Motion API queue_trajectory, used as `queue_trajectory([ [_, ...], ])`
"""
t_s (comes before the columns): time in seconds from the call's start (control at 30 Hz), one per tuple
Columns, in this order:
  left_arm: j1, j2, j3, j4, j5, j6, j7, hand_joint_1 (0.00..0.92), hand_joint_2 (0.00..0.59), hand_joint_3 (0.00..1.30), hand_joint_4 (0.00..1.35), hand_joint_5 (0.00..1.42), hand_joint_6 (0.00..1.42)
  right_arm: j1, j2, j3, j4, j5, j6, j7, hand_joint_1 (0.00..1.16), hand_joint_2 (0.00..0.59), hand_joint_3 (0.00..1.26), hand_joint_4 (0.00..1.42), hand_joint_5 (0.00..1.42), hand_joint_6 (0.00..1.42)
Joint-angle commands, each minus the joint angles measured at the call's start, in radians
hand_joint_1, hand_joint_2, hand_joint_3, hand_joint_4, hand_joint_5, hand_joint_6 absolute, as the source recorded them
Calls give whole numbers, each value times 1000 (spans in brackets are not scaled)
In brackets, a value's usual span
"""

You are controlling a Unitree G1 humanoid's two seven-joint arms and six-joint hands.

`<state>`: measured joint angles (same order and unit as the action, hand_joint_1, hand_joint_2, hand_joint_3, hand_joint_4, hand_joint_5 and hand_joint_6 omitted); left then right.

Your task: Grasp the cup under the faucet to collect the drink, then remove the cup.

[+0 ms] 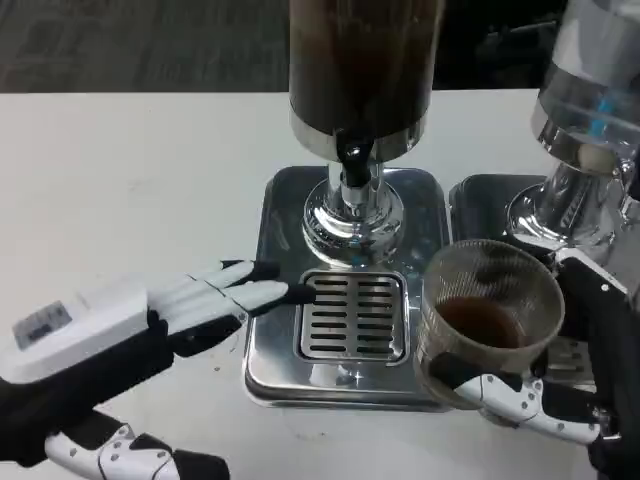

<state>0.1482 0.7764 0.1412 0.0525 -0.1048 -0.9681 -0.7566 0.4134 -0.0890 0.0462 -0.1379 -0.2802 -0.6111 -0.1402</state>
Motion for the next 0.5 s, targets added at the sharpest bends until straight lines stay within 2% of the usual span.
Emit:
queue_trajectory([
  [0.03,22,21,9,-24,14,-20,17,0,92,52,0,0,0,7,6,-7,-58,30,-13,6,1104,128,983,1022,1113,1294],
  [0.5,56,39,29,-64,77,-40,42,0,95,43,0,0,0,30,11,-14,-87,39,-6,25,1103,132,993,1022,1126,1298],
])
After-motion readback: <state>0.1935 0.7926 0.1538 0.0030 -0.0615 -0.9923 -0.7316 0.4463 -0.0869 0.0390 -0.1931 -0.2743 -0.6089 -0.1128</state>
